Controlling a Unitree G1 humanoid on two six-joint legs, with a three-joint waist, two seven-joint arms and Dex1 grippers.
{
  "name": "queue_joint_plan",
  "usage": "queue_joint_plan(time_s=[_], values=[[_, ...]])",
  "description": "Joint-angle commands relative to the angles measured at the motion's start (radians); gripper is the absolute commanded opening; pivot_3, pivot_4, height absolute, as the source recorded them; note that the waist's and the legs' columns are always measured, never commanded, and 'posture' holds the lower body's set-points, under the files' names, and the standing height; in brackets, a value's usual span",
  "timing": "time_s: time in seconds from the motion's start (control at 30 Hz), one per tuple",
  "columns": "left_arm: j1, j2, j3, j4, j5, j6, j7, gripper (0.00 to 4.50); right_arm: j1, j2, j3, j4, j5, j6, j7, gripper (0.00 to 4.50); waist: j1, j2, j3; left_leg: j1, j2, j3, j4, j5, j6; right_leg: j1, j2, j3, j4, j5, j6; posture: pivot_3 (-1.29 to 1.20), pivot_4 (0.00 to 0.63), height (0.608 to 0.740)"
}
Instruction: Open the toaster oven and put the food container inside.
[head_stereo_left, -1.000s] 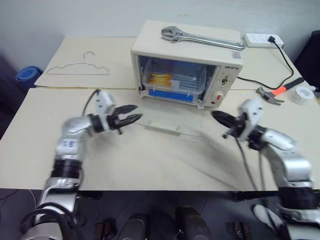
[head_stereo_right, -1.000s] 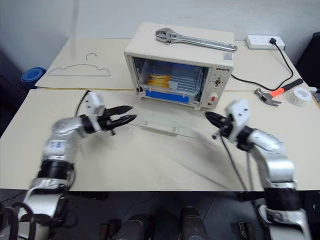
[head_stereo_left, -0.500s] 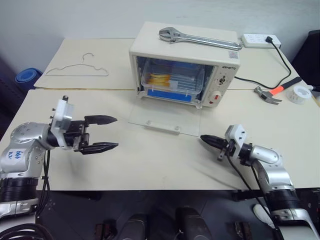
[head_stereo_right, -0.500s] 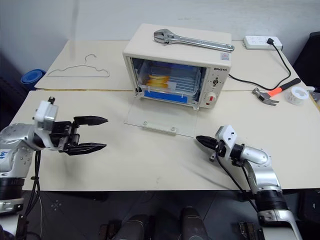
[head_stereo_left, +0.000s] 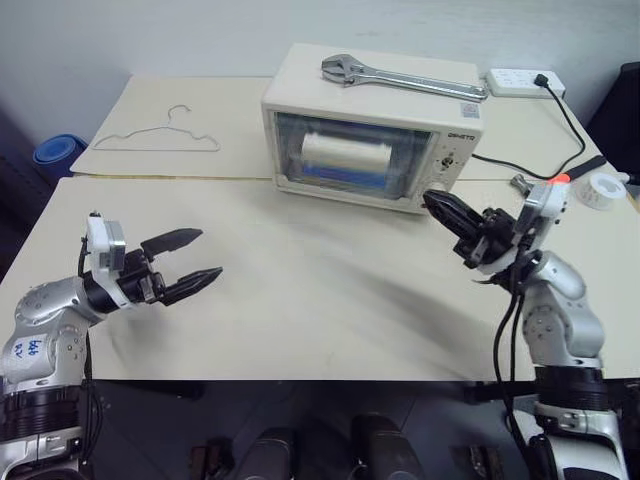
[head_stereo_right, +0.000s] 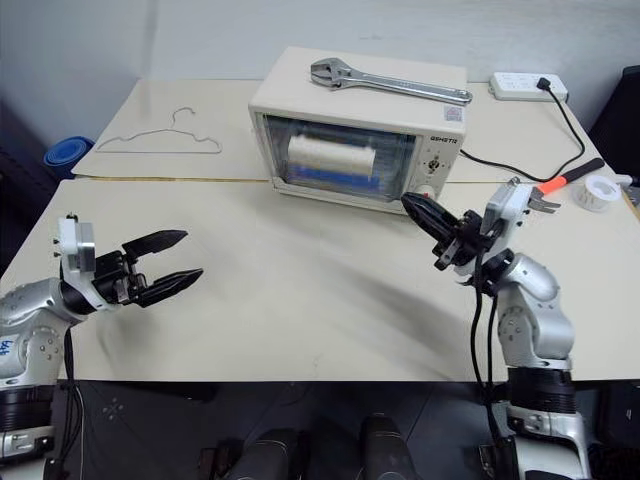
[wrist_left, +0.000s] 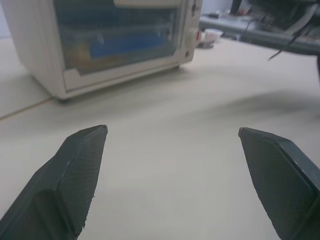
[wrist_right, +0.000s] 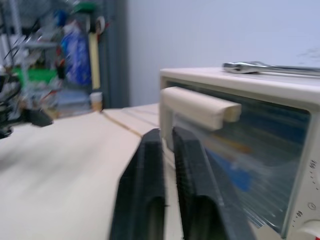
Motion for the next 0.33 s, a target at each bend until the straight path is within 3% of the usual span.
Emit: queue_joint_plan(time_s=[0.03,0.27,0.3,0.33], values=[[0.066,0.026,0.030,0.024,0.048,-0.080,-0.007,4.50,0.082,-0.091,0.001,-0.048,-0.050,-0.051,0.131,1.61,0.001,0.000,0.000,0.000,0.000,0.000,-0.001,0.000,0.000,0.000,0.000,0.000,-0.001,0.000,0.000,0.00,0.150,0.740],[0.151,0.023,0.047,-0.023,0.072,-0.122,0.049,4.50,0.239,-0.154,0.007,0.022,-0.167,-0.220,0.251,4.14,0.015,0.000,0.000,0.001,0.000,0.001,-0.001,-0.001,0.001,0.002,0.000,0.001,-0.004,0.000,0.000,0.00,0.150,0.740],[0.160,0.019,0.047,-0.032,0.072,-0.126,0.057,4.50,0.254,-0.146,0.003,0.042,-0.172,-0.236,0.252,4.45,0.016,0.000,0.000,0.002,0.000,0.002,-0.001,-0.001,0.001,0.002,0.000,0.001,-0.004,0.000,0.000,0.00,0.150,0.740],[0.170,0.011,0.048,-0.043,0.075,-0.139,0.069,4.50,0.267,-0.140,0.001,0.062,-0.178,-0.250,0.253,4.48,0.016,0.000,0.000,0.003,0.000,0.002,-0.002,-0.001,0.001,0.003,0.000,0.001,-0.004,0.000,0.000,0.00,0.150,0.740]])
